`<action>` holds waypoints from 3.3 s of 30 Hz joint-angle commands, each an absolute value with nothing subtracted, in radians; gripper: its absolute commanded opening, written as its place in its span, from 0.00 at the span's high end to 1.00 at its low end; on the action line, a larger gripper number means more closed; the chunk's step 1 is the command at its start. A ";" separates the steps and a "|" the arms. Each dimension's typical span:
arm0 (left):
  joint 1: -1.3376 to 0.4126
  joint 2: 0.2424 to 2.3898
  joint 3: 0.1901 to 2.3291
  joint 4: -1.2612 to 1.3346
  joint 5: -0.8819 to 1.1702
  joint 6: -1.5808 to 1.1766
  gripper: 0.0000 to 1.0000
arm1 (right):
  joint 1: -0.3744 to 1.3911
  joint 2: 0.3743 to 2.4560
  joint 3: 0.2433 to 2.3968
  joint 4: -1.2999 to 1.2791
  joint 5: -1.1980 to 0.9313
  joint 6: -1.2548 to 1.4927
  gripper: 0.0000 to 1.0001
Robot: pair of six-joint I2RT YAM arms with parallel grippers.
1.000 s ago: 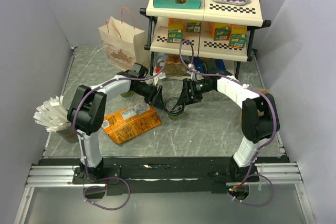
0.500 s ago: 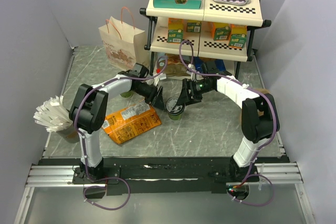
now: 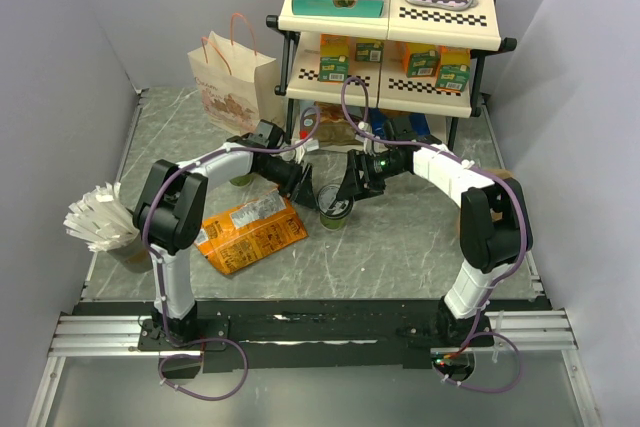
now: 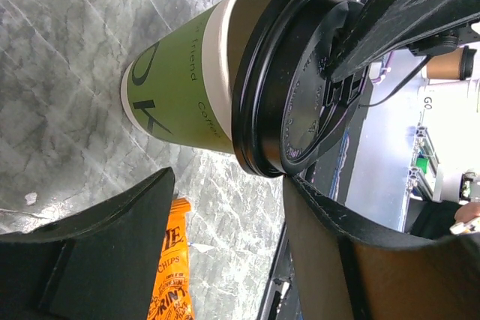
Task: Pack the takeout coffee
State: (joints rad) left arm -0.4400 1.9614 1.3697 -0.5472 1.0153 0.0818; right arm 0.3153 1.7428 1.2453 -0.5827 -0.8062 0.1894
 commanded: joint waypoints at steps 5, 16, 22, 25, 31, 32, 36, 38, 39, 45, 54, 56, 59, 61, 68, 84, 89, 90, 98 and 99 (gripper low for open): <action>-0.442 1.927 1.413 -0.548 1.066 0.087 0.35 | 0.322 1.747 1.261 -0.554 -0.858 0.219 0.30; -0.417 1.942 1.420 -0.644 1.074 0.164 0.33 | 0.319 1.733 1.267 -0.561 -0.815 0.219 0.37; -0.414 1.959 1.419 -0.669 1.080 0.192 0.31 | 0.324 1.740 1.276 -0.577 -0.798 0.204 0.39; -0.414 1.965 1.419 -0.669 1.086 0.192 0.30 | 0.324 1.736 1.276 -0.580 -0.775 0.204 0.40; -0.413 1.945 1.417 -0.624 1.092 0.161 0.30 | 0.325 1.720 1.282 -0.580 -0.772 0.198 0.34; -0.414 1.934 1.416 -0.618 1.086 0.160 0.29 | 0.325 1.714 1.282 -0.577 -0.779 0.196 0.32; -0.420 1.882 1.388 -0.569 1.022 0.169 0.26 | 0.325 1.698 1.295 -0.572 -0.779 0.176 0.29; -0.426 1.852 1.376 -0.545 0.987 0.184 0.24 | 0.327 1.700 1.296 -0.569 -0.778 0.167 0.28; -0.433 1.844 1.371 -0.538 0.959 0.198 0.23 | 0.327 1.704 1.302 -0.569 -0.784 0.164 0.28; -0.437 1.824 1.370 -0.571 0.934 0.247 0.21 | 0.324 1.683 1.334 -0.568 -0.793 0.121 0.25; -0.430 1.773 1.338 -0.552 0.902 0.227 0.18 | 0.313 1.530 1.319 -0.608 -0.772 -0.148 0.08; -0.413 1.749 1.319 -0.508 0.890 0.177 0.18 | 0.316 1.479 1.280 -0.574 -0.781 -0.276 0.00; -0.347 1.721 1.272 -0.417 0.914 0.052 0.16 | 0.336 1.379 1.192 -0.503 -0.801 -0.487 0.00; -0.322 1.710 1.262 -0.397 0.911 0.029 0.08 | 0.366 1.324 1.154 -0.492 -0.821 -0.671 0.00; -0.318 1.715 1.315 -0.351 0.911 0.006 0.08 | 0.431 1.348 1.187 -0.607 -0.882 -1.043 0.00; -0.242 1.720 1.301 -0.316 0.908 -0.069 0.09 | 0.495 1.638 1.466 -0.951 -0.888 -1.325 0.00; -0.227 1.713 1.298 -0.318 0.905 -0.064 0.09 | 0.512 1.684 1.500 -0.988 -0.871 -1.367 0.00; -0.226 1.713 1.298 -0.319 0.907 -0.066 0.09 | 0.512 1.690 1.503 -0.997 -0.867 -1.376 0.00; -0.224 1.712 1.289 -0.310 0.908 -0.074 0.09 | 0.529 1.729 1.522 -0.976 -0.818 -1.344 0.00; -0.224 1.716 1.289 -0.310 0.908 -0.072 0.09 | 0.531 1.727 1.520 -0.968 -0.812 -1.341 0.00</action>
State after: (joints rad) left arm -0.2237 1.7473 1.2896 -0.3405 0.8913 -0.0639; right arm 0.5167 1.7081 1.4757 -0.9871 -0.8261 -1.3285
